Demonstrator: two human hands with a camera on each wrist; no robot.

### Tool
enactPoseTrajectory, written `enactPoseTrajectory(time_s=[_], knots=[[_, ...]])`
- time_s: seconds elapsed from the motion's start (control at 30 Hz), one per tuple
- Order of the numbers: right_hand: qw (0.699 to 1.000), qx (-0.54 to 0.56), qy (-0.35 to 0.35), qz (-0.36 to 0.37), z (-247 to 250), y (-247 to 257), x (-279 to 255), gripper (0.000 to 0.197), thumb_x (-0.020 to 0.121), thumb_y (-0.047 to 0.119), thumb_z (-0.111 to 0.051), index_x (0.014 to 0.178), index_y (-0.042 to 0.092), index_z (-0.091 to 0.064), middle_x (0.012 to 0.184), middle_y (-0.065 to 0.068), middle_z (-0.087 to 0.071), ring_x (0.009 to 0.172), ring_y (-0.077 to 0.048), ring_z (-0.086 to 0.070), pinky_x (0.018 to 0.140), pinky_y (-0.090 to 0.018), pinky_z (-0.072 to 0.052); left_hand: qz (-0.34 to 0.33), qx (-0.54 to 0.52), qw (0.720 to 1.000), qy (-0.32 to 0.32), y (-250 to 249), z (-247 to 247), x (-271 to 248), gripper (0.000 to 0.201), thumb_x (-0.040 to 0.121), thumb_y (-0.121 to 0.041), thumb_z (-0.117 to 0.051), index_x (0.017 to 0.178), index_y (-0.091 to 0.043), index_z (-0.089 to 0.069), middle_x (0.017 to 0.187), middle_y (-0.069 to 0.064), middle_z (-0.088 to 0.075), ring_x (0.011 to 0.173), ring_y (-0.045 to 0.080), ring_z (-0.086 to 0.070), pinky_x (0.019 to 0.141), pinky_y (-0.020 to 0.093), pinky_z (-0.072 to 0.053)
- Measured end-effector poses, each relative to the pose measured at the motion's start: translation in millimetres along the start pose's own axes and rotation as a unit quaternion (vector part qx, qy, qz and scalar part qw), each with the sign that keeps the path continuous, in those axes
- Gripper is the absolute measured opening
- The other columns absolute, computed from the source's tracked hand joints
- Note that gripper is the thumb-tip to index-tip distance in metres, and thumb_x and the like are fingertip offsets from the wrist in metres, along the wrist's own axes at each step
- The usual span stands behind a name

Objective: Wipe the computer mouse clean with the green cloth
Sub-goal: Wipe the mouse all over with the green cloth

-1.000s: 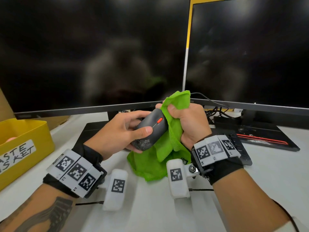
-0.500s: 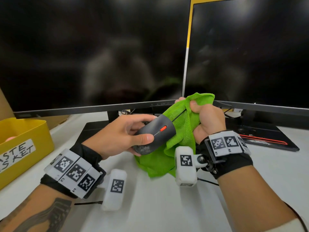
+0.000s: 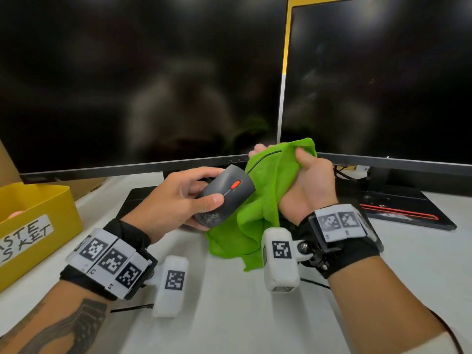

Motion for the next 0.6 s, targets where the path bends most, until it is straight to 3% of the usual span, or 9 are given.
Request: enactPoseTrajectory(time_s=[0.13, 0.2, 0.3, 0.4, 0.47, 0.6], knots=[[0.997, -0.046, 0.042, -0.042, -14, -16, -7, 0.034, 0.109, 0.026, -0.04, 0.12, 0.001, -0.06, 0.137, -0.026, -0.065, 0.13, -0.036, -0.061, 0.106, -0.052, -0.049, 0.005, 0.019, 1.0, -0.022, 0, -6, 1, 0.047, 0.086, -0.024, -0.084, 0.129, -0.034, -0.066, 0.11, 0.001, -0.081, 0.093, 0.025, -0.08, 0.069, 0.045, -0.067], [0.995, -0.082, 0.051, -0.033, -15, -23, -5, 0.019, 0.105, 0.009, -0.046, 0.116, 0.001, -0.061, 0.131, -0.024, -0.068, 0.121, -0.034, -0.066, 0.098, -0.048, -0.054, 0.008, 0.016, 0.999, -0.028, 0, -7, 1, 0.042, 0.089, -0.024, -0.075, 0.13, -0.032, -0.065, 0.109, 0.0, -0.082, 0.092, 0.023, -0.08, 0.067, 0.043, -0.067], [0.993, -0.11, 0.034, 0.001, -10, -29, 2, 0.018, 0.101, -0.007, -0.048, 0.106, -0.001, -0.064, 0.11, -0.022, -0.075, 0.101, -0.034, -0.074, 0.092, -0.048, -0.059, 0.009, 0.023, 1.0, -0.015, -1, -9, 1, 0.046, 0.084, -0.03, -0.075, 0.129, -0.033, -0.067, 0.111, 0.002, -0.081, 0.093, 0.024, -0.08, 0.068, 0.043, -0.066], [0.995, -0.103, 0.006, 0.013, -7, -24, 6, 0.019, 0.102, -0.006, -0.046, 0.101, -0.003, -0.065, 0.102, -0.022, -0.076, 0.089, -0.033, -0.077, 0.084, -0.048, -0.062, 0.002, 0.029, 1.0, 0.012, -3, -6, 0, 0.038, 0.085, -0.029, -0.083, 0.12, -0.041, -0.072, 0.113, 0.003, -0.08, 0.094, 0.024, -0.079, 0.071, 0.046, -0.066], [0.997, -0.077, -0.017, 0.025, -2, -15, 9, 0.019, 0.102, -0.005, -0.045, 0.1, -0.001, -0.064, 0.098, -0.02, -0.077, 0.084, -0.031, -0.078, 0.077, -0.045, -0.062, -0.002, 0.025, 0.999, 0.023, -3, -3, -1, 0.036, 0.083, -0.029, -0.077, 0.116, -0.043, -0.074, 0.114, 0.007, -0.079, 0.093, 0.024, -0.078, 0.07, 0.046, -0.065], [0.993, -0.039, -0.086, 0.066, 13, 9, 12, 0.02, 0.103, -0.005, -0.046, 0.096, -0.001, -0.064, 0.096, -0.019, -0.08, 0.081, -0.03, -0.079, 0.077, -0.047, -0.061, 0.0, 0.025, 0.998, 0.053, -1, -1, -1, 0.049, 0.078, -0.034, -0.083, 0.125, -0.035, -0.071, 0.114, 0.011, -0.079, 0.091, 0.022, -0.076, 0.065, 0.04, -0.062]])
Point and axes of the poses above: each hand's wrist, its own x-axis towards the middle knuckle, its own z-axis out of the back of the hand, y = z × x, the point moved 2 cm from there along x, towards the middle knuckle
